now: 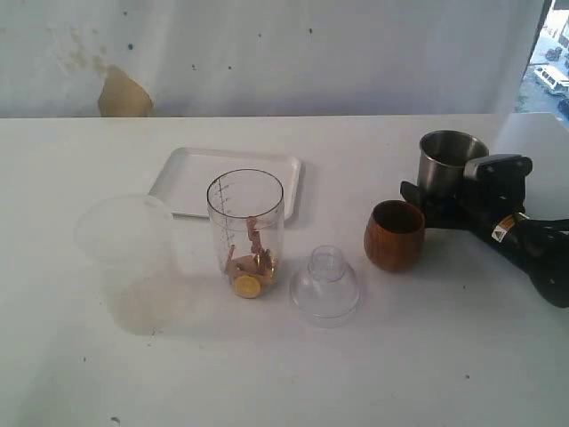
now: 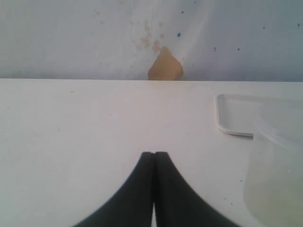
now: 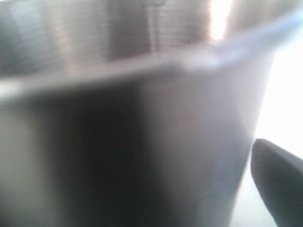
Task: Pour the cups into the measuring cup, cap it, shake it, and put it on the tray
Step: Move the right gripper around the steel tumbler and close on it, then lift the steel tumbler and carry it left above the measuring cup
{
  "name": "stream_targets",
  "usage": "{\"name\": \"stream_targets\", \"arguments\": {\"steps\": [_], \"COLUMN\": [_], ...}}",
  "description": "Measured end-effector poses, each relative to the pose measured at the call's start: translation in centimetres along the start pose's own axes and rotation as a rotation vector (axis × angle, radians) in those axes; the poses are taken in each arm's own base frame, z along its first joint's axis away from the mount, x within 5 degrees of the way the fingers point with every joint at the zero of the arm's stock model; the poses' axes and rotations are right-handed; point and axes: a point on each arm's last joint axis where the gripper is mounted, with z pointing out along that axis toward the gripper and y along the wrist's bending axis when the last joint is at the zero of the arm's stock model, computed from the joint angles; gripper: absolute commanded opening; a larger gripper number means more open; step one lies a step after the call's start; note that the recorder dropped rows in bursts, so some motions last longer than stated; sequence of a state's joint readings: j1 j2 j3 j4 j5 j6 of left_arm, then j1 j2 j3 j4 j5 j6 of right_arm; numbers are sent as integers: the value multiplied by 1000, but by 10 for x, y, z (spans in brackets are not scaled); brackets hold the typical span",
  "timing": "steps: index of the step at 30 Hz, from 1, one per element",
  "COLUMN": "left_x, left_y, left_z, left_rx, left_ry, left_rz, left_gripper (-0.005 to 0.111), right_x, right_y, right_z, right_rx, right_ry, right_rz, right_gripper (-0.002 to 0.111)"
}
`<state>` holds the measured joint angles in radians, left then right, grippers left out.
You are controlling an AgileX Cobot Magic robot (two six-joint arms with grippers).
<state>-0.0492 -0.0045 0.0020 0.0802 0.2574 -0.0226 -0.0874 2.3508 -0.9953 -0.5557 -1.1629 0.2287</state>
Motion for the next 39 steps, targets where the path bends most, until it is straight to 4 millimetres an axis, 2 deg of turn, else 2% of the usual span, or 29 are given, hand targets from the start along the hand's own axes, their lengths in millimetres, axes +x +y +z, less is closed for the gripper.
{"name": "stream_targets", "arguments": {"steps": [3,5,8,9,12,13,31,39], "left_x": [0,0,0,0,0,0,0,0], "left_y": [0,0,0,0,0,0,0,0], "left_z": [0,0,0,0,0,0,0,0], "left_rx": [0,0,0,0,0,0,0,0], "left_ry": [0,0,0,0,0,0,0,0], "left_rz": [0,0,0,0,0,0,0,0], "left_gripper": [103,103,103,103,103,103,103,103], "right_x": [-1,-2,-2,-2,-2,-1,-1,-22], "right_y": [0,0,1,1,2,3,5,9], "right_z": [0,0,0,0,0,0,0,0], "right_rx": [-4,-5,-8,-13,-25,-33,-52,-97], "right_ry": [-15,-18,-19,-21,-17,-14,-8,-8], "right_rz": [26,34,34,32,26,22,12,-10], "right_gripper": [96,84,53,38,6,0,0,0]}}
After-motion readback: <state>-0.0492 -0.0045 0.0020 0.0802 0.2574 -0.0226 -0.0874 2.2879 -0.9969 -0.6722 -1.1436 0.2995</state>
